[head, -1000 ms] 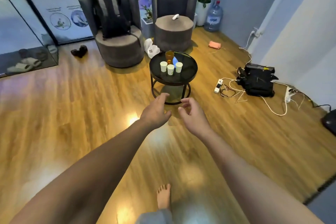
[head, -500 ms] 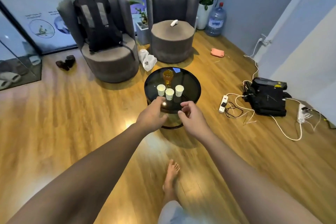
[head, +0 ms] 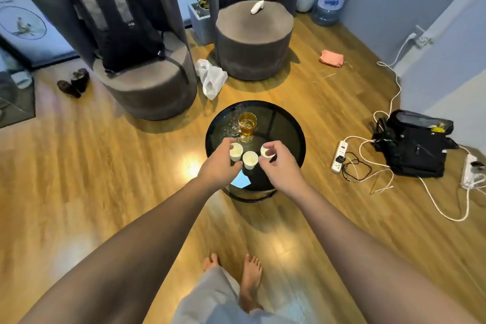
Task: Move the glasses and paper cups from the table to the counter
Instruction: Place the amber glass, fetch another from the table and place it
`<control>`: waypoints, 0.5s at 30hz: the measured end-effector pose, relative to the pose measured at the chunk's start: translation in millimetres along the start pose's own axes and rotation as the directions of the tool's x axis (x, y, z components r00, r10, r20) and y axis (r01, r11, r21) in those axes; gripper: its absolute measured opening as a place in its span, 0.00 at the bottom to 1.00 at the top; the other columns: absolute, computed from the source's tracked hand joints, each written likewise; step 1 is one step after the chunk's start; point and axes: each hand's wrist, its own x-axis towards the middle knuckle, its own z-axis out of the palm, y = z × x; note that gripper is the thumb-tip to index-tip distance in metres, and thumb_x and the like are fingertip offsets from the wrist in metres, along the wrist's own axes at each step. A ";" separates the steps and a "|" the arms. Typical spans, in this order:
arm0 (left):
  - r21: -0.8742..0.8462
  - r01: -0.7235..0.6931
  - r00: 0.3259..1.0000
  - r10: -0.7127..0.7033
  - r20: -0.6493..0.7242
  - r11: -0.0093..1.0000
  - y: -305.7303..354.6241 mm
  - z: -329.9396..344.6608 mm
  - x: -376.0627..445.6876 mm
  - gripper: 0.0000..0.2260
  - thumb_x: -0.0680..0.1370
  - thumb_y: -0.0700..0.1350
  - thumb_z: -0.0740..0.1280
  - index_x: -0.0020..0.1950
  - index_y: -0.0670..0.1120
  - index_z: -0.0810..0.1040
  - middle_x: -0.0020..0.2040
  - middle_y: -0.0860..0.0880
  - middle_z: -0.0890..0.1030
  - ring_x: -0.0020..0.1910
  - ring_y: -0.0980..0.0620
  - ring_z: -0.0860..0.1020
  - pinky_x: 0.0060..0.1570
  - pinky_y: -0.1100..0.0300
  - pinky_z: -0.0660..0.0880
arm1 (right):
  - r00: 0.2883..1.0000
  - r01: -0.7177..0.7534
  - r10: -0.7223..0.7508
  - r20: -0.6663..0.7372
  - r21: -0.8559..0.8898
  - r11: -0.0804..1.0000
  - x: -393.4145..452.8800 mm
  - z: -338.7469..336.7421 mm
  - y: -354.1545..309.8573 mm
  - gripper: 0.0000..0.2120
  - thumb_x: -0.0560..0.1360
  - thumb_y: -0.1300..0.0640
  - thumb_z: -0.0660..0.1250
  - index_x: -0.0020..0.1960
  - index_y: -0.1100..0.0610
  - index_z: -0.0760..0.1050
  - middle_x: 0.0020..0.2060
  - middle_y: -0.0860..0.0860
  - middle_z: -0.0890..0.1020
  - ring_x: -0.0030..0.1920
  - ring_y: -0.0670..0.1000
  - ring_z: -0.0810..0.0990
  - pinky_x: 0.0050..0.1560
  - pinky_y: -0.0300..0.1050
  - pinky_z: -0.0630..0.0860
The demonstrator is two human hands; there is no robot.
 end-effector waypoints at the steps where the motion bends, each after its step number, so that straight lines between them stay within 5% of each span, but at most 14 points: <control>1: -0.009 0.010 1.000 -0.010 0.014 1.000 -3.3 -0.1 18.2 0.30 0.77 0.47 0.73 0.73 0.58 0.61 0.73 0.52 0.73 0.66 0.49 0.77 0.56 0.56 0.78 | 1.000 -0.019 0.019 -0.003 -0.003 1.000 17.0 2.4 2.9 0.14 0.79 0.51 0.67 0.64 0.46 0.70 0.57 0.45 0.75 0.49 0.46 0.78 0.39 0.34 0.70; 8: -0.065 0.075 0.986 -0.064 0.155 0.995 -35.3 3.2 154.2 0.32 0.79 0.48 0.71 0.78 0.52 0.57 0.76 0.48 0.70 0.71 0.45 0.73 0.68 0.47 0.73 | 0.986 -0.161 0.162 -0.038 0.009 0.987 122.4 32.0 36.3 0.24 0.76 0.48 0.71 0.69 0.48 0.67 0.60 0.45 0.74 0.54 0.48 0.79 0.51 0.42 0.76; 12: -0.006 0.084 0.969 -0.080 0.234 0.996 -59.3 12.1 235.8 0.32 0.79 0.46 0.71 0.78 0.51 0.57 0.75 0.47 0.70 0.70 0.43 0.74 0.55 0.54 0.78 | 0.958 -0.279 0.281 -0.052 0.040 0.959 182.0 61.8 60.9 0.27 0.75 0.48 0.73 0.70 0.47 0.66 0.63 0.44 0.74 0.54 0.47 0.79 0.52 0.42 0.77; 15: 0.038 0.106 0.956 -0.113 0.269 0.994 -79.4 24.2 289.7 0.33 0.79 0.44 0.72 0.77 0.50 0.57 0.75 0.47 0.70 0.66 0.42 0.76 0.62 0.48 0.77 | 0.945 -0.324 0.326 -0.022 0.053 0.944 225.9 87.1 84.4 0.29 0.74 0.48 0.74 0.70 0.46 0.64 0.64 0.44 0.73 0.58 0.47 0.77 0.53 0.41 0.73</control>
